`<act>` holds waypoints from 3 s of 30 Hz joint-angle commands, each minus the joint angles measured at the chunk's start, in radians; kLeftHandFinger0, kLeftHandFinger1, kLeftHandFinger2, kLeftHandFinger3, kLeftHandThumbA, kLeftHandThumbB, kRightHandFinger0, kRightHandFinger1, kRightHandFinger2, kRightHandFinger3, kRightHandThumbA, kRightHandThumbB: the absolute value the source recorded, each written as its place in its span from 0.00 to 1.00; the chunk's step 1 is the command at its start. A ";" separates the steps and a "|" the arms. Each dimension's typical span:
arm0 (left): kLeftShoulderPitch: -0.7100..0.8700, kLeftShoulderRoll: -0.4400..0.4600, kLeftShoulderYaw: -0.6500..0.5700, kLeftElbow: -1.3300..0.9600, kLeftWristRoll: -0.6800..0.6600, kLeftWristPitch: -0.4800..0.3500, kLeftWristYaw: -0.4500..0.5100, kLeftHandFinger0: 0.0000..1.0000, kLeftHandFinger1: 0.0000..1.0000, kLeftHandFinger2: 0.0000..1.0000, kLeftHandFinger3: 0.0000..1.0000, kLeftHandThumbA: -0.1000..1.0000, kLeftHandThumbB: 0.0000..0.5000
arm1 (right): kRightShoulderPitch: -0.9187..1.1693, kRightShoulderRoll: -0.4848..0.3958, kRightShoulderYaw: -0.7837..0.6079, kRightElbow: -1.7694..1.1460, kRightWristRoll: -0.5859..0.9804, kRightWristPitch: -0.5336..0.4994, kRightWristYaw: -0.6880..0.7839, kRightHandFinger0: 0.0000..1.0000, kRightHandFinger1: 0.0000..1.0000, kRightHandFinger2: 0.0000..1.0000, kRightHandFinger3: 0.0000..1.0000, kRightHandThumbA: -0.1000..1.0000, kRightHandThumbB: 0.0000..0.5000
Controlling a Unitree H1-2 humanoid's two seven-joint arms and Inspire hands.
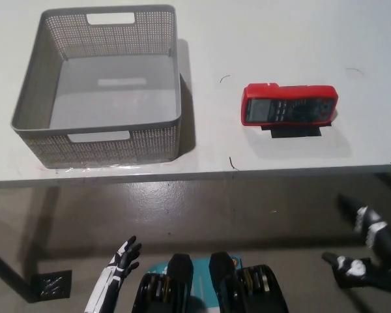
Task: Use the right hand to pick up a multimeter on the right side and put it into a container on the left side
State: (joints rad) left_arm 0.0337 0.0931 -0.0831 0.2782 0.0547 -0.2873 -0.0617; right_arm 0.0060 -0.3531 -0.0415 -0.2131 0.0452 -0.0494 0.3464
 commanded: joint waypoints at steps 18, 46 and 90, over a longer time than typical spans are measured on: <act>-0.014 0.010 0.004 -0.023 0.005 -0.061 -0.005 1.00 1.00 1.00 1.00 1.00 0.77 | -1.059 -0.302 0.415 0.263 -0.469 0.360 0.343 1.00 1.00 1.00 1.00 1.00 0.96; -0.017 0.013 0.003 -0.038 0.004 -0.061 -0.009 1.00 1.00 1.00 1.00 1.00 0.74 | -1.516 0.068 0.897 1.382 -0.701 0.184 0.230 1.00 1.00 1.00 1.00 1.00 1.00; -0.040 0.041 -0.026 -0.057 -0.004 -0.030 -0.061 1.00 1.00 1.00 1.00 1.00 0.76 | -1.193 0.167 0.550 1.637 -0.578 0.019 -0.201 0.85 0.92 0.96 0.90 0.48 0.86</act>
State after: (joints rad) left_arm 0.0138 0.1184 -0.1096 0.2485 0.0549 -0.2985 -0.1022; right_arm -1.2749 -0.2078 0.5748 1.4080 -0.6113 0.0550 0.3021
